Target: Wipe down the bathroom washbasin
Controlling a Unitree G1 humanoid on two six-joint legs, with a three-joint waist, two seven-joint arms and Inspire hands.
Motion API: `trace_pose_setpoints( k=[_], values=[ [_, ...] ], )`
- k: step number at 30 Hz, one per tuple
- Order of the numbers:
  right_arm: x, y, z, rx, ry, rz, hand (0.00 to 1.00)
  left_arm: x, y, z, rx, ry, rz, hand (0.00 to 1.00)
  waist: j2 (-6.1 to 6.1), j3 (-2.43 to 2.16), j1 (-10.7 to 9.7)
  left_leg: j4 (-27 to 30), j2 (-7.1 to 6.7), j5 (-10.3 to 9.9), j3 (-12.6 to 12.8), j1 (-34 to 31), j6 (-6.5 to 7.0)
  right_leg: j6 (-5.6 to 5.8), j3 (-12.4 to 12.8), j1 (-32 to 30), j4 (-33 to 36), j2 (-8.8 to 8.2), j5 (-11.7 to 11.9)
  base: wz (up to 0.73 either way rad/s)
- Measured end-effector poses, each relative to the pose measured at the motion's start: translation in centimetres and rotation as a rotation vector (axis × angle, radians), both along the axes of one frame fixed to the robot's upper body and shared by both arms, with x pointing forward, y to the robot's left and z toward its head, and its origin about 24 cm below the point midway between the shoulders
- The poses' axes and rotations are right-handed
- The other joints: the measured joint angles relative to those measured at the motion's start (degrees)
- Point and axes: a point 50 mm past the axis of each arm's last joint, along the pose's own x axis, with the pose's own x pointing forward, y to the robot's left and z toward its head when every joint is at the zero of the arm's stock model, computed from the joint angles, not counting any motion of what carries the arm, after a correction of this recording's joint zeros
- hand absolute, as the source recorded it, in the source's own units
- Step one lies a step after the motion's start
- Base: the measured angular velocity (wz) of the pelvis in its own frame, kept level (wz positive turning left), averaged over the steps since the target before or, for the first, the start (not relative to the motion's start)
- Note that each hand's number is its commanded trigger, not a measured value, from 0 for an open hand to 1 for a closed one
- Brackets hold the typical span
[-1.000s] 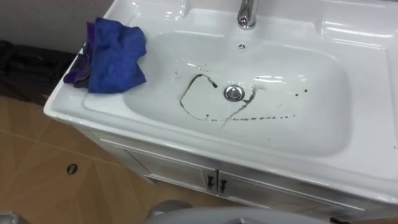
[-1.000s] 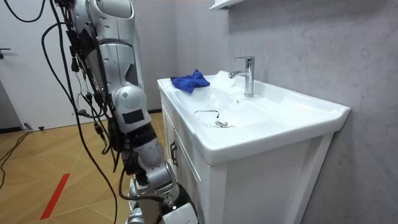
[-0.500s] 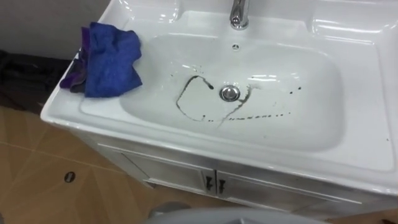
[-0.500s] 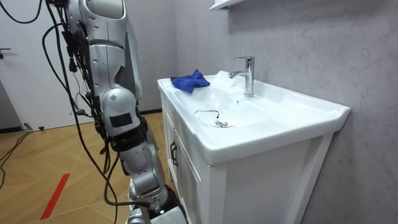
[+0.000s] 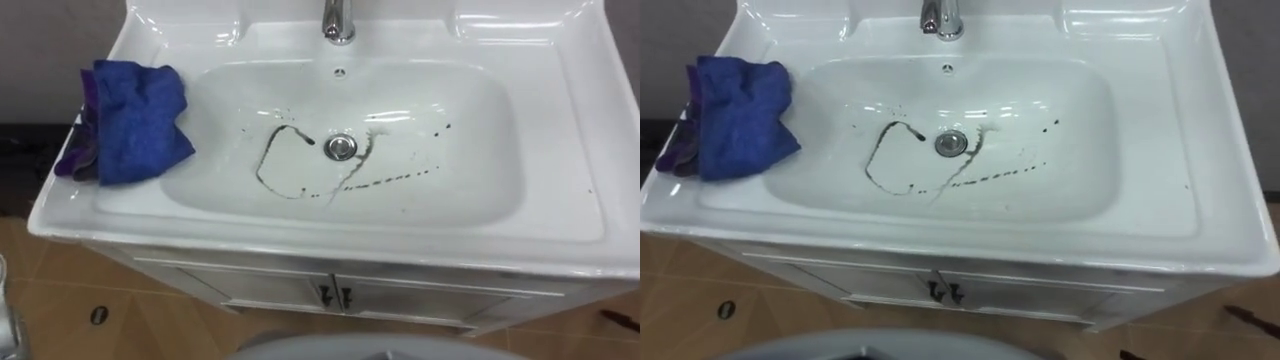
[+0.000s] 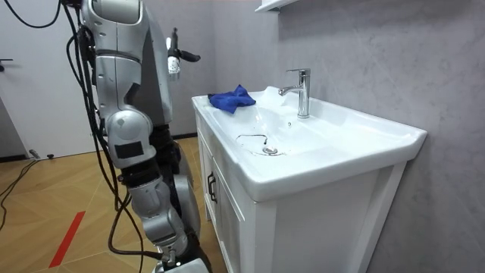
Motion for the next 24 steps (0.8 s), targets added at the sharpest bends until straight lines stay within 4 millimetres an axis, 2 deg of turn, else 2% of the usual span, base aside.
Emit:
trace_pose_setpoints(
  k=[1,4,6,13,17,20,24],
  values=[
    [0.1,0.0,0.0,0.002,-0.004,0.003,0.00,0.4,-0.5,-0.3,0.005,0.027,-0.038,0.00,-0.42,0.01,-0.2,-0.1,0.05,0.0,0.0,0.0,0.00,-0.02,0.1,-0.1,0.0,0.04,0.0,0.00],
    [0.5,0.1,0.0,0.009,-0.013,0.013,0.00,1.1,-1.4,-0.7,0.051,0.102,-0.105,0.00,-0.65,-0.01,-1.0,-0.2,0.20,0.0,0.1,-0.1,-0.02,-0.17,0.2,-0.3,0.0,0.16,0.1,-0.03],
    [0.9,0.1,0.0,0.010,-0.023,0.015,0.00,1.4,-1.7,-0.9,0.070,0.133,-0.138,0.00,-0.87,-0.17,-1.3,-0.3,0.35,0.0,0.7,-0.3,-0.02,-0.33,0.9,-0.8,0.0,0.28,0.2,-0.13],
    [1.7,0.4,-0.1,0.039,-0.042,0.027,0.00,2.8,-4.2,-2.2,0.067,0.223,-0.291,0.00,-1.24,0.03,-2.7,0.0,0.79,0.0,2.0,-0.3,-0.03,-0.62,2.4,-1.1,-0.1,0.63,0.5,-0.08],
    [2.3,0.6,-0.1,0.046,-0.055,0.039,0.00,3.0,-4.6,-2.5,0.064,0.245,-0.322,0.00,-1.74,0.23,-3.2,0.0,1.06,0.0,3.0,-0.2,-0.13,-0.94,3.0,-1.2,-0.2,1.02,0.7,-0.11],
    [2.2,0.7,-0.2,0.050,-0.053,0.037,0.00,3.1,-5.3,-3.6,0.035,0.284,-0.354,0.00,-1.67,0.18,-3.4,-0.1,1.09,0.0,3.1,-0.2,-0.16,-1.07,3.1,-1.2,-0.9,1.24,1.0,0.00],
    [2.3,0.9,-0.3,0.056,-0.055,0.037,0.00,3.0,-5.4,-4.8,0.010,0.341,-0.371,0.00,-1.73,-0.13,-4.2,-0.1,1.31,0.0,3.0,-0.2,-0.20,-1.13,3.2,-1.2,-1.0,1.40,1.2,0.00]
  ],
)
